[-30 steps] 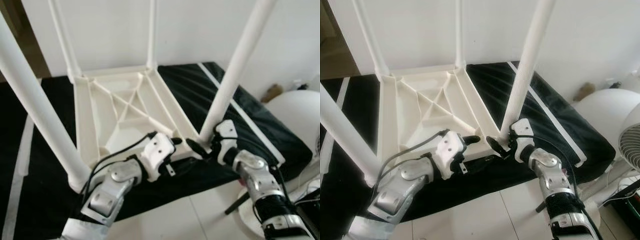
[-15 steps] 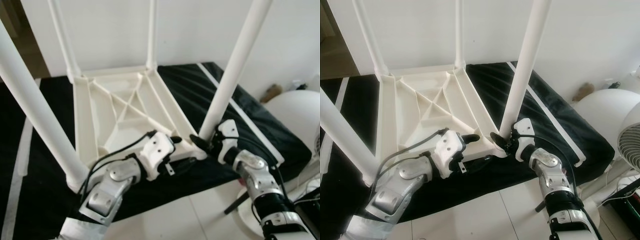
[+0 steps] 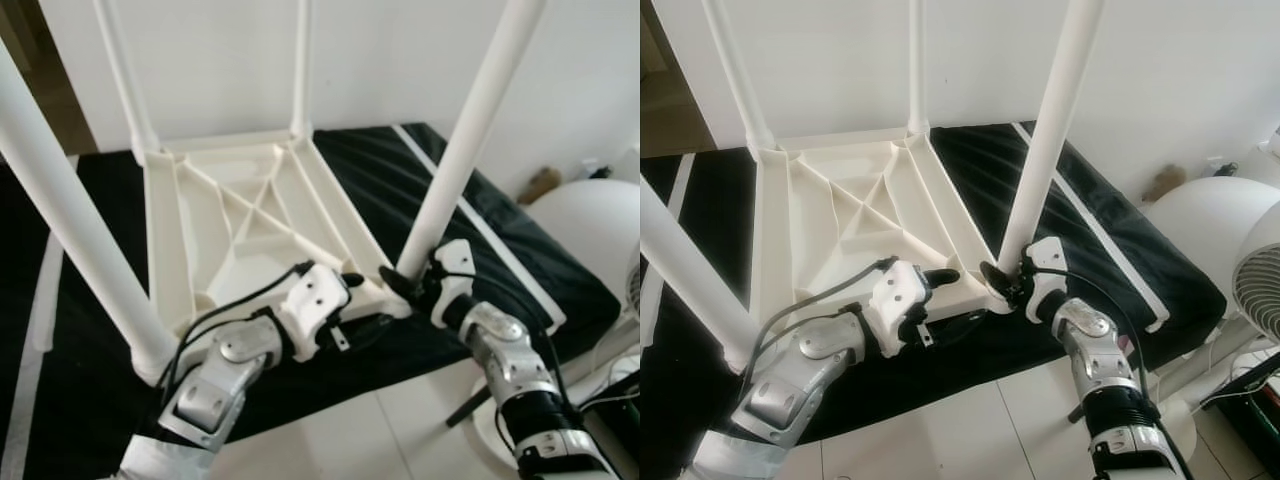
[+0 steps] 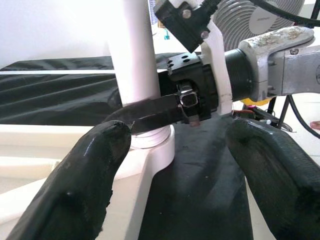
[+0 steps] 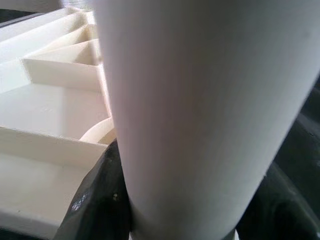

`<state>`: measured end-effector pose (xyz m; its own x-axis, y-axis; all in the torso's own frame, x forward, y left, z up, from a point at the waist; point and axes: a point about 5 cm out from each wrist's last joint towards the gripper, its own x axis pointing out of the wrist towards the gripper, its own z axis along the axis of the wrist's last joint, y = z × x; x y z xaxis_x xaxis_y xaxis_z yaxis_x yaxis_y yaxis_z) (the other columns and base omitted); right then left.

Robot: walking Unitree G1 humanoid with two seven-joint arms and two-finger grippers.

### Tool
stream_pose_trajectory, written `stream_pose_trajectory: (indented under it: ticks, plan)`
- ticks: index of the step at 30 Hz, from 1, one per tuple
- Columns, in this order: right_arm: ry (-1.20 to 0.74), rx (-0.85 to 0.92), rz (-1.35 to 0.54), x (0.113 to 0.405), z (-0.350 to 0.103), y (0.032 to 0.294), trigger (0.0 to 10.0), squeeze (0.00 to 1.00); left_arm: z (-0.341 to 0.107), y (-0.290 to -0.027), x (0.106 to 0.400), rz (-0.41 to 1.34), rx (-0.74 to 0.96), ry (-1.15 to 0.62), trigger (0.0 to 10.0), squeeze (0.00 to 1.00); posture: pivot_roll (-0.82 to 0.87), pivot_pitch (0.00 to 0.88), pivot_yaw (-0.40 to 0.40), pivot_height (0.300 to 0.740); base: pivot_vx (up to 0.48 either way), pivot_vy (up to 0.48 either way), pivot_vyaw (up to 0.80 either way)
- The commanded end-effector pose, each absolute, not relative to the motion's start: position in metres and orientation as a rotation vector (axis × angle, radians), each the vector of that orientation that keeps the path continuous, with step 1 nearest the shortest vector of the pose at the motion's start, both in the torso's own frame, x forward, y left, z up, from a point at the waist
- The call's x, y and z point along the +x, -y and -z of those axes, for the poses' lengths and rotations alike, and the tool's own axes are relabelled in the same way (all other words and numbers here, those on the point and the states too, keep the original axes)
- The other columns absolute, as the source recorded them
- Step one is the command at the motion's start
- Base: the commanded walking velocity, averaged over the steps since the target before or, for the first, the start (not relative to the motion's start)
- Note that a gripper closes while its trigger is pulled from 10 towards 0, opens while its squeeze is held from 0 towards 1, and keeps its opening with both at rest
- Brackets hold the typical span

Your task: Building children table

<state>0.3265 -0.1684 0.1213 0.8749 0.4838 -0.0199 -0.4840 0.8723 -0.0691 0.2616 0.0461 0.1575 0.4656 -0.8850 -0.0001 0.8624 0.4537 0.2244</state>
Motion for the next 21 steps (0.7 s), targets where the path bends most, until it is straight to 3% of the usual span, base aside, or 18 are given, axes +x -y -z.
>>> stream_pose_trajectory:
  ticks: [1, 4, 11, 15, 21]
  plan:
    - [-0.048, -0.070, -0.407, 0.325, -0.113, 0.170, 10.0, 0.00, -0.157, -0.044, 0.260, 1.086, 0.201, 0.115, 10.0, 0.00, -0.03, 0.043, -0.048, 0.740, 0.000, 0.000, 0.00]
    - [-0.066, -0.006, -0.241, 0.323, -0.110, 0.161, 10.0, 0.00, -0.156, -0.044, 0.258, 1.091, 0.199, 0.108, 10.0, 0.00, -0.03, 0.049, -0.046, 0.740, 0.000, 0.000, 0.00]
    - [-0.072, 0.040, -0.109, 0.316, -0.106, 0.144, 10.0, 0.00, -0.156, -0.043, 0.258, 1.097, 0.195, 0.106, 10.0, 0.00, -0.04, 0.053, -0.042, 0.740, 0.000, 0.000, 0.00]
    - [-0.076, 0.137, 0.101, 0.311, -0.108, 0.127, 10.0, 0.00, -0.156, -0.043, 0.258, 1.102, 0.197, 0.104, 10.0, 0.00, -0.04, 0.055, -0.041, 0.740, 0.000, 0.000, 0.00]
    - [-0.058, 0.137, 0.085, 0.308, -0.114, 0.116, 10.0, 0.00, -0.156, -0.043, 0.258, 1.099, 0.192, 0.101, 10.0, 0.00, -0.04, 0.053, -0.032, 0.740, 0.000, 0.000, 0.00]
